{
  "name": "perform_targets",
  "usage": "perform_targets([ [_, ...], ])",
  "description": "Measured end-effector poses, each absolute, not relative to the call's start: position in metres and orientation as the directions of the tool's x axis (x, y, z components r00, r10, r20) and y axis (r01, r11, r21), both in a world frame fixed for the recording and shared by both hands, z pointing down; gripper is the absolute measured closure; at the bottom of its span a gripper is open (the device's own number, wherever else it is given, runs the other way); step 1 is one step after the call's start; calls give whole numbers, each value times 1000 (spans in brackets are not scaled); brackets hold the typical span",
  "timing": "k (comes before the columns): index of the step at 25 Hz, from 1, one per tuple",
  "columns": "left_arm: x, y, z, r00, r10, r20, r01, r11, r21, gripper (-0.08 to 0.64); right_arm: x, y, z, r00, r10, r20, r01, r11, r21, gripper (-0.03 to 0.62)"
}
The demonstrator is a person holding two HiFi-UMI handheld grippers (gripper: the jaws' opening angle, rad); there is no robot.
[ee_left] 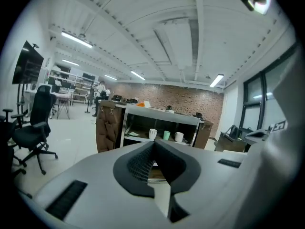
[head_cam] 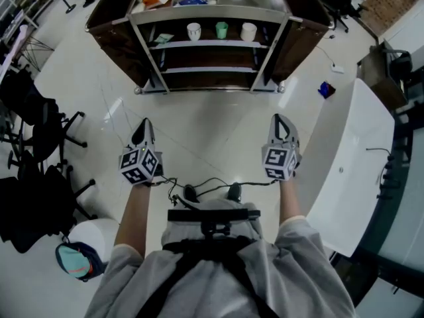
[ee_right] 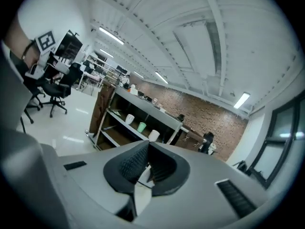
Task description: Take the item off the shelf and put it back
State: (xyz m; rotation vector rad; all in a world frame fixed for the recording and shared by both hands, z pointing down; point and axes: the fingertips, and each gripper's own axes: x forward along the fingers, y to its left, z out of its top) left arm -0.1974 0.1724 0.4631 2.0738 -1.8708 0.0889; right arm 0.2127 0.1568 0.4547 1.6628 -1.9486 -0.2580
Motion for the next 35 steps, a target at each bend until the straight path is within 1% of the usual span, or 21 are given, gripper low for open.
perform_targets([
  [4,-201,168,456,106,-964,245,-988,-75,135,555,194,159,475,-205,-909,363,-893,325,311,583],
  [6,-204,166,455,100,-966,240,-991,-74,115,555,185,162,481,-273,-884,379,-912,363,189,583],
  [10,-205,165,458,92,-970,224,-995,-81,55,555,169,176,490,-368,-851,374,-926,371,-69,583],
  [12,-204,164,460,92,-970,224,-996,-88,28,555,161,182,496,-388,-840,378,-921,369,-124,583],
  [17,-209,160,466,94,-967,237,-996,-94,13,555,144,188,507,-421,-817,394,-907,382,-179,583],
  [27,-220,150,475,143,-958,247,-990,-139,34,555,122,182,513,-406,-818,408,-913,382,-143,583],
  [35,-247,139,477,194,-945,261,-980,-195,24,555,85,173,509,-389,-839,381,-921,364,-139,583],
])
